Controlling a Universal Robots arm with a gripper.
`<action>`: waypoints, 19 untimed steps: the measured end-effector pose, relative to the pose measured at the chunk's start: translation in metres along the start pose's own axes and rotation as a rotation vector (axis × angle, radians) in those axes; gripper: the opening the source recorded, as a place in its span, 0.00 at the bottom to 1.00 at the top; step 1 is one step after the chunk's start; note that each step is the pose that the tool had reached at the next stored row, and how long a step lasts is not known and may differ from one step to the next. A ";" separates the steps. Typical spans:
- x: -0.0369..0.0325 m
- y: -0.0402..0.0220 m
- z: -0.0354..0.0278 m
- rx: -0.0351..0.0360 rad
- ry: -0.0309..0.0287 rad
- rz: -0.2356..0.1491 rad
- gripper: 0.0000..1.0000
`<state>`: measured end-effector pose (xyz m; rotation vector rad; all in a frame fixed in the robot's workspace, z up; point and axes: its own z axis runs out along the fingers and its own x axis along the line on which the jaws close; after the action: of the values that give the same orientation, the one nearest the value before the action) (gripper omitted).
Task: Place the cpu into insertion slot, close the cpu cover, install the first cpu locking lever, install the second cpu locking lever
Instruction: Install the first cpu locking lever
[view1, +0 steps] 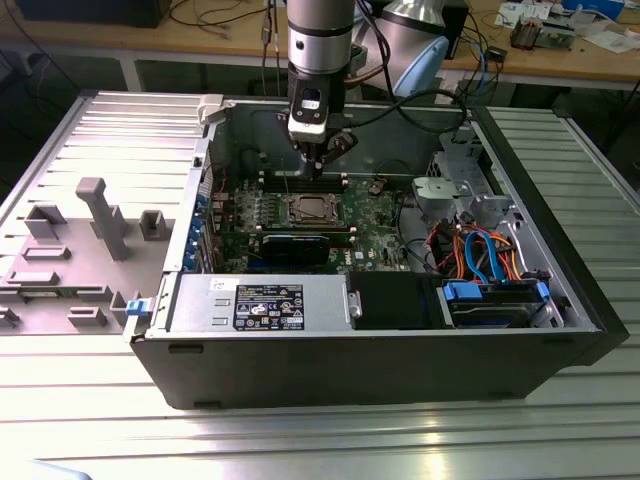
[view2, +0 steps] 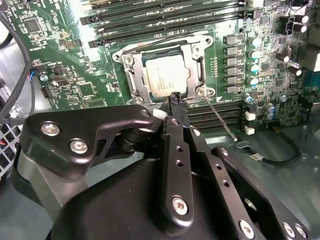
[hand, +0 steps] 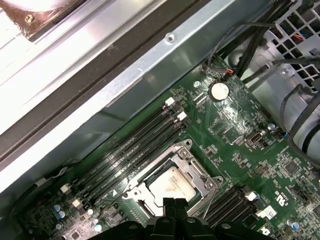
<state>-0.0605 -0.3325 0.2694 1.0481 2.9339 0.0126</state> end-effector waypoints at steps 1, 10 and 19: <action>0.0006 -0.0006 0.0000 -0.0002 0.0001 -0.002 0.11; 0.0075 -0.0070 -0.0001 -0.0016 0.0012 -0.074 0.11; 0.0098 -0.0098 0.0002 -0.0041 0.0031 -0.184 0.11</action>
<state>-0.0743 -0.3339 0.2688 0.7742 3.0186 0.0164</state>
